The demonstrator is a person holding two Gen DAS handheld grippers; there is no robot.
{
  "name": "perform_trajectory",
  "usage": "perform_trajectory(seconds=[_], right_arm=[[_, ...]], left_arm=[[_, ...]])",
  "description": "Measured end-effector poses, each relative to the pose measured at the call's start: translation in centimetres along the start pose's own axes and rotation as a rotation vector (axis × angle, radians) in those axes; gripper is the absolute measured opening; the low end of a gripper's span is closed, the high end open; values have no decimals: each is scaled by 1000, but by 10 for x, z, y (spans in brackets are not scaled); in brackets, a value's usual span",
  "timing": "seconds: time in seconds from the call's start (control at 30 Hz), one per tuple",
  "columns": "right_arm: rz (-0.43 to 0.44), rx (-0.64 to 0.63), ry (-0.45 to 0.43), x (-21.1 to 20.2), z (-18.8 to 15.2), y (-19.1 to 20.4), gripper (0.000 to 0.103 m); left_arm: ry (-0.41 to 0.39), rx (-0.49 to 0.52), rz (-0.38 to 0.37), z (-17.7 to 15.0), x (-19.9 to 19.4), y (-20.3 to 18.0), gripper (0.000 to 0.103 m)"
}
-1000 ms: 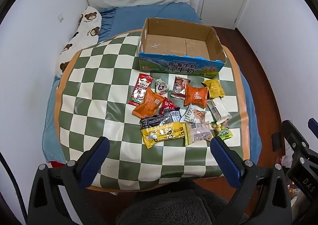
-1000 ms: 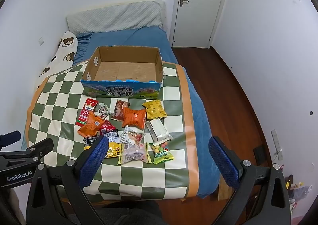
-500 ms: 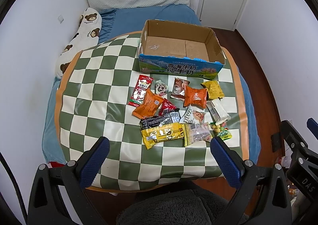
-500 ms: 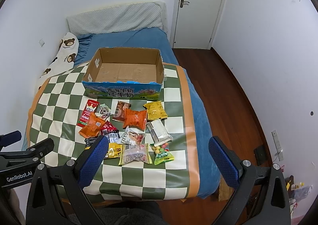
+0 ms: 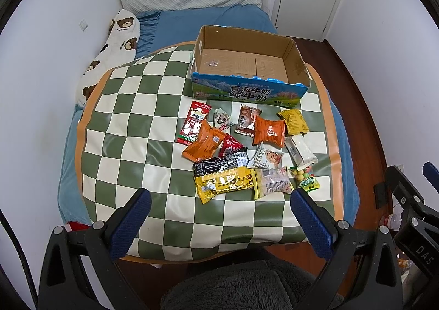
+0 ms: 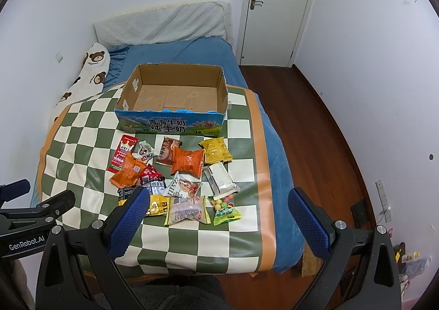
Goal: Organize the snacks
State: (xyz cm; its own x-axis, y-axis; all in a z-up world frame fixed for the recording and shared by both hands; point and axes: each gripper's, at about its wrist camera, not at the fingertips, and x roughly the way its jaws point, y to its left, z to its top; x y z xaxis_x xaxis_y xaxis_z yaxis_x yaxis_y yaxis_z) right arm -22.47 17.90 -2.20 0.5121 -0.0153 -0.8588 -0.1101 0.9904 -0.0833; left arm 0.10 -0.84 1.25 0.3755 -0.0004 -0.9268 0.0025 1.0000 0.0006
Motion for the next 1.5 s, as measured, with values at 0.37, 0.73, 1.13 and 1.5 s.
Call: perform_trajectory(seconds=[0.37,0.73,1.13,1.5], right_arm=[[5,0,1,0,0,-1,102],[8,1,-1,-1,0,-1,102],[13,4,-1,-4,0,-1,102],[20,4,0,-9,2,0,102]], left_arm=[[-1,0,-1,0,0,0,103],[-6,0,-1,0,-1,-2,103],[-7,-2,-2,0,-2,-1,103],[-7,0,-6,4,-4,-3,103]])
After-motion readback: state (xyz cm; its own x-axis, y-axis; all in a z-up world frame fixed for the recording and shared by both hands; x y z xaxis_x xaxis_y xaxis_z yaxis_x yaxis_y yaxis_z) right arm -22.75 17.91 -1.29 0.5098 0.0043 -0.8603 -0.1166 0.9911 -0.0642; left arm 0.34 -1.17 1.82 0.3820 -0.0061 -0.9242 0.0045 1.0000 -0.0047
